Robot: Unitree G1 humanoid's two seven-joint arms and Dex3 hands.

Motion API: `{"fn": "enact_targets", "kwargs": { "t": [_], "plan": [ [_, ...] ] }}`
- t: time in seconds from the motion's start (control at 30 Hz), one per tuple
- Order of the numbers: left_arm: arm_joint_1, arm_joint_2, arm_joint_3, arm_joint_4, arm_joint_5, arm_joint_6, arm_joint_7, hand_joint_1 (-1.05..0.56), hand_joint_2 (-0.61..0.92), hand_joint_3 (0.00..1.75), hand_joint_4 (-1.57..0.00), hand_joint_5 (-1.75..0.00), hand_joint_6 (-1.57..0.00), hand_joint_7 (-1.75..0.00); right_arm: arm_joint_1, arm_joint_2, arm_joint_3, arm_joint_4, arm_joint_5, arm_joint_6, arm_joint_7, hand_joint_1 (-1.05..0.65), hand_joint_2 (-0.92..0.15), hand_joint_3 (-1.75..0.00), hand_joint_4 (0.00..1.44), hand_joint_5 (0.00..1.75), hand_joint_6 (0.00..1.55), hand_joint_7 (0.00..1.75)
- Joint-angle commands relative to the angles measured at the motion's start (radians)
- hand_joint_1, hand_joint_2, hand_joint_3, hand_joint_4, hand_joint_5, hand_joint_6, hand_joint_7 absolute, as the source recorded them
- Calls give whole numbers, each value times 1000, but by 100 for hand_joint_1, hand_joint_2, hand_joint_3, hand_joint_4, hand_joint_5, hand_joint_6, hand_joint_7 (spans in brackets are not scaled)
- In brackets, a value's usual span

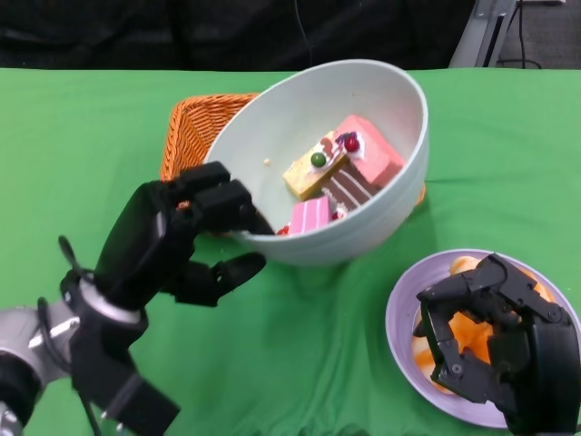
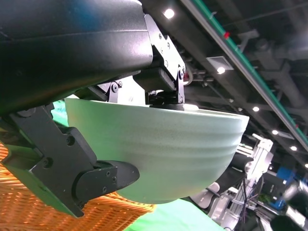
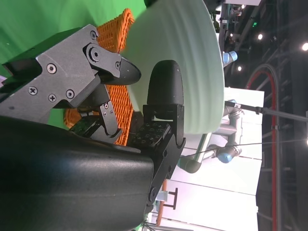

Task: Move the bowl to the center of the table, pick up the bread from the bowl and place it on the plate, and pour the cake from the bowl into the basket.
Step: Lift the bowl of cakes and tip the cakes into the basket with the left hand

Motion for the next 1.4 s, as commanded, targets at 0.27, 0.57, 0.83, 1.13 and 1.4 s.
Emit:
{"fn": "enact_targets", "kwargs": {
  "t": [0.27, 0.57, 0.83, 1.13, 1.4],
  "plan": [
    [-111, -104, 119, 87, -171, 51, -265, -1, 51, 120, -72, -175, -73, -147, -25, -21, -15, 42, 16, -8, 12, -10, -55, -90, 77, 152, 77, 118],
    [-176, -173, 187, 158, -245, 140, -418, -1, 57, 116, -71, -171, -72, -148, -35, -14, -27, 59, -2, -4, 1, -10, -54, -90, 77, 152, 77, 119],
    [-191, -265, 289, 214, -432, 235, -670, -5, 58, 114, -71, -175, -67, -155, -41, -19, -28, 73, 14, 1, 11, -8, -55, -92, 77, 152, 77, 119],
    [-201, -339, 380, 227, -574, 349, -900, -8, 63, 108, -73, -175, -60, -155, -44, -14, -35, 85, -4, 1, 0, -9, -56, -89, 77, 152, 78, 117],
    [-216, -404, 467, 232, -680, 468, -1030, -11, 71, 93, -71, -173, -63, -153, -63, -20, -42, 115, -5, -5, -7, -9, -57, -87, 77, 151, 78, 117]
  ]
}}
